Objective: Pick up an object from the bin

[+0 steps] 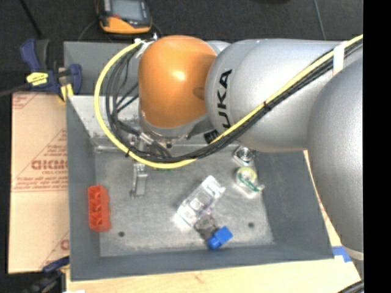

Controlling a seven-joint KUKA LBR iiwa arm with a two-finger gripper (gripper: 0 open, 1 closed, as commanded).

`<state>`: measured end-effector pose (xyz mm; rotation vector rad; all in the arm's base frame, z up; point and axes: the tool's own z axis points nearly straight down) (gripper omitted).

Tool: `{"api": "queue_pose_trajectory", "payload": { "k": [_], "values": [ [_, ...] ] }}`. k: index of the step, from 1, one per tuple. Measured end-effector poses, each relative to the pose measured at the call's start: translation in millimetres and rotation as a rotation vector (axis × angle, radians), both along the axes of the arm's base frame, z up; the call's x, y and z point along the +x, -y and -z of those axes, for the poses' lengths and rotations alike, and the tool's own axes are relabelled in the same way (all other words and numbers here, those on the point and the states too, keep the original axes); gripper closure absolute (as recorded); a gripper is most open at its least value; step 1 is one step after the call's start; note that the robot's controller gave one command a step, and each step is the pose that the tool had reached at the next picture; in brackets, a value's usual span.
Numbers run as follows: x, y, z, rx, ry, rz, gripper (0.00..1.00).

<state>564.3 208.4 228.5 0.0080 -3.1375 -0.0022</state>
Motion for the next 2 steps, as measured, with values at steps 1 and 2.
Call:
{"api": "queue_pose_trajectory", "payload": {
  "k": [1,2],
  "values": [
    [-21.4,-22.6,86.1,-0.002,0.002,-0.333,0.0],
    [-10.3,-22.3,161.5,-0.002,0.002,-0.456,0.0]
  ]
}}
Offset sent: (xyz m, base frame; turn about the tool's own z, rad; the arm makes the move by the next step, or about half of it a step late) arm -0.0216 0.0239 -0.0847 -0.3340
